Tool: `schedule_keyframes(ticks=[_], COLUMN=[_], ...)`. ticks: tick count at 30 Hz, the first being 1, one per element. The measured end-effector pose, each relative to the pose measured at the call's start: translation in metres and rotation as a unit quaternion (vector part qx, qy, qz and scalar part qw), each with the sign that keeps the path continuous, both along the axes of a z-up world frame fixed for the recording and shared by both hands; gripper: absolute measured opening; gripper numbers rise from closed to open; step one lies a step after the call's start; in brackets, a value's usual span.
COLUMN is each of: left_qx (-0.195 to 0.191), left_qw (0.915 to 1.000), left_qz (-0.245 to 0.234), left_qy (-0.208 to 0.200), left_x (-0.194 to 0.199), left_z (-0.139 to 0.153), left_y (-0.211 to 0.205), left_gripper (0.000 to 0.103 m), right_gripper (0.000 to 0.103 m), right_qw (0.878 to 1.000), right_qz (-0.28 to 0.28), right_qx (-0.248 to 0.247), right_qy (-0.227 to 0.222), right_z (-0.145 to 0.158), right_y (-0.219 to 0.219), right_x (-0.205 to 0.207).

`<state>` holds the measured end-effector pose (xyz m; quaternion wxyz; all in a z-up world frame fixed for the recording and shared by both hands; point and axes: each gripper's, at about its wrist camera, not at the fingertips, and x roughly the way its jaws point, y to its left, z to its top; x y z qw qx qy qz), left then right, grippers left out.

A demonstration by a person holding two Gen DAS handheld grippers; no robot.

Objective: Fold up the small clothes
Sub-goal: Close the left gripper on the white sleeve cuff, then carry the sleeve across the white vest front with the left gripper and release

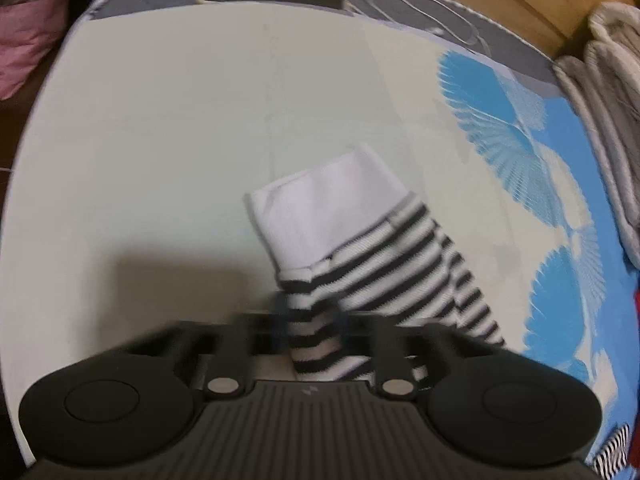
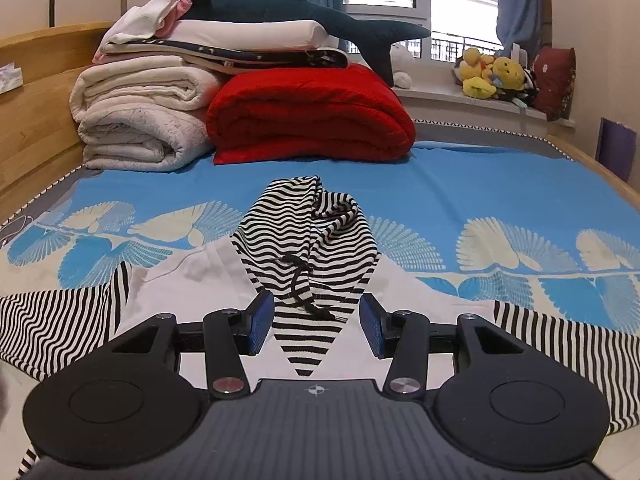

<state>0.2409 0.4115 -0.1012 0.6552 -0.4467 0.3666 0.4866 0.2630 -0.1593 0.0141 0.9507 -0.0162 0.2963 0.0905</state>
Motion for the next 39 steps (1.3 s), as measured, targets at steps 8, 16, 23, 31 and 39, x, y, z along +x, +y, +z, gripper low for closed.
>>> schedule_keyframes(ticks=[8,16,23,31,39], left_qx=[0.173,-0.039,0.050,0.054,0.098], left_qw=[0.9327,0.7388,0.8529,0.8456,0.8035], left_qz=[-0.281,-0.598,-0.504,-0.520,-0.581], left_qy=[-0.145,-0.309,-0.125,-0.110,-0.087], left_x=[0.061,0.075,0.085,0.101,0.114], left_z=[0.082,0.088,0.059,0.055,0.056], left_y=[-0.136,-0.308,-0.262,-0.255,-0.279], left_gripper=[0.004,0.039,0.040,0.040,0.043], right_gripper=[0.013,0.023,0.035,0.039,0.039], right_qw=[0.999,0.990,0.976,0.916,0.873], right_qz=[-0.042,-0.110,-0.163,-0.254,-0.285], right_qx=[0.002,0.060,0.112,0.224,0.288], right_qy=[0.005,0.061,0.095,0.214,0.272], right_z=[0.000,-0.012,-0.033,-0.090,-0.126], right_y=[-0.007,-0.030,-0.053,-0.099,-0.114], right_x=[0.007,0.013,0.008,0.020,0.047])
